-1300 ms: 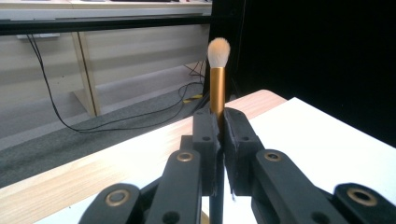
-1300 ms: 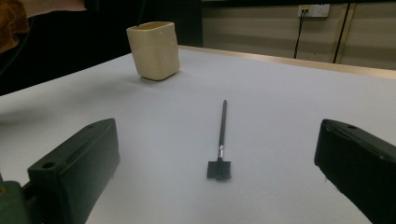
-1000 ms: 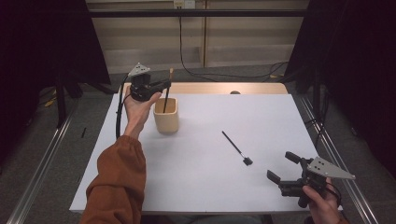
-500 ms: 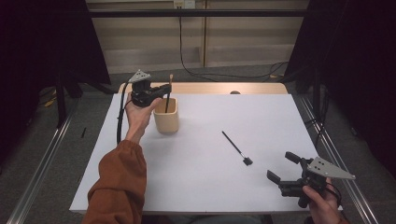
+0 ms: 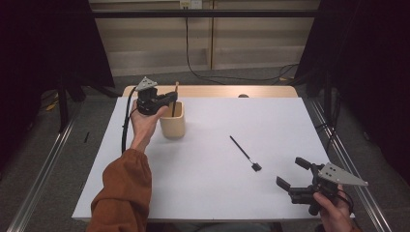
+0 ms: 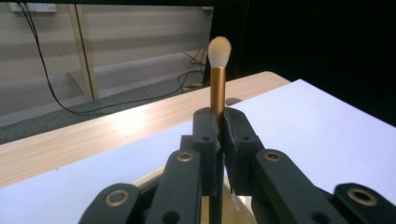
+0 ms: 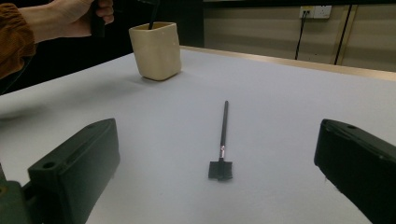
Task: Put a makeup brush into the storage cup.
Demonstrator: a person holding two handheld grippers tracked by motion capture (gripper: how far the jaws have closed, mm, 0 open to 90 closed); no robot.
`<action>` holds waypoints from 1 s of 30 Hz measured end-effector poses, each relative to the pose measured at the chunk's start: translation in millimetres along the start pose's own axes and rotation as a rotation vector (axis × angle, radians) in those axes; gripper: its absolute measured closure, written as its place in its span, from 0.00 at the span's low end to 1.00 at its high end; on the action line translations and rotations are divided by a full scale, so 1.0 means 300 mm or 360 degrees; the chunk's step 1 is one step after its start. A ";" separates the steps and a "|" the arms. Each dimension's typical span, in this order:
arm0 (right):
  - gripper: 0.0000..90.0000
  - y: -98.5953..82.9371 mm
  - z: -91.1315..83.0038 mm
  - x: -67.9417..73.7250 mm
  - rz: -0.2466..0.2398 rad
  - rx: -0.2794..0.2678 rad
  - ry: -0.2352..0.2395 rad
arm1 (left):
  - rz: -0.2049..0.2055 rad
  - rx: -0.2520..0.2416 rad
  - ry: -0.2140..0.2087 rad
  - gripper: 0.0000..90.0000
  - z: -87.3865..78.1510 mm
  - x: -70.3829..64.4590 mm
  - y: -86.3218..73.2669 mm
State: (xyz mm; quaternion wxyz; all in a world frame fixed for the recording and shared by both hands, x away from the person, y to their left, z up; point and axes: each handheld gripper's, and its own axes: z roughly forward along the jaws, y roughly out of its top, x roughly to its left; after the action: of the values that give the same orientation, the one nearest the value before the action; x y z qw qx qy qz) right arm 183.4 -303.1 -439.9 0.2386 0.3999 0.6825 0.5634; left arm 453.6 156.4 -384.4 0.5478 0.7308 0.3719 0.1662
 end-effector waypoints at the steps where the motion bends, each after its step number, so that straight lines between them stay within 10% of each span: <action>1: 0.00 0.000 0.000 0.000 -0.0001 0.0001 0.0001 | 0.0000 0.0000 0.0000 0.94 0.000 0.000 0.000; 19: 0.00 0.001 0.000 0.002 0.0000 0.0005 0.0006 | -0.0081 0.0045 0.0008 0.85 0.006 0.017 -0.021; 30: 0.00 0.001 0.000 0.002 -0.0002 0.0007 0.0005 | -0.0074 0.0036 0.0049 0.39 -0.014 0.004 -0.006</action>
State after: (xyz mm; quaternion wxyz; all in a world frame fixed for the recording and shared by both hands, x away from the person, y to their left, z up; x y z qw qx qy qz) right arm 183.2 -302.5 -439.6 0.2370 0.3989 0.6844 0.5624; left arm 451.1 160.4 -385.0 0.5374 0.7255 0.3991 0.1602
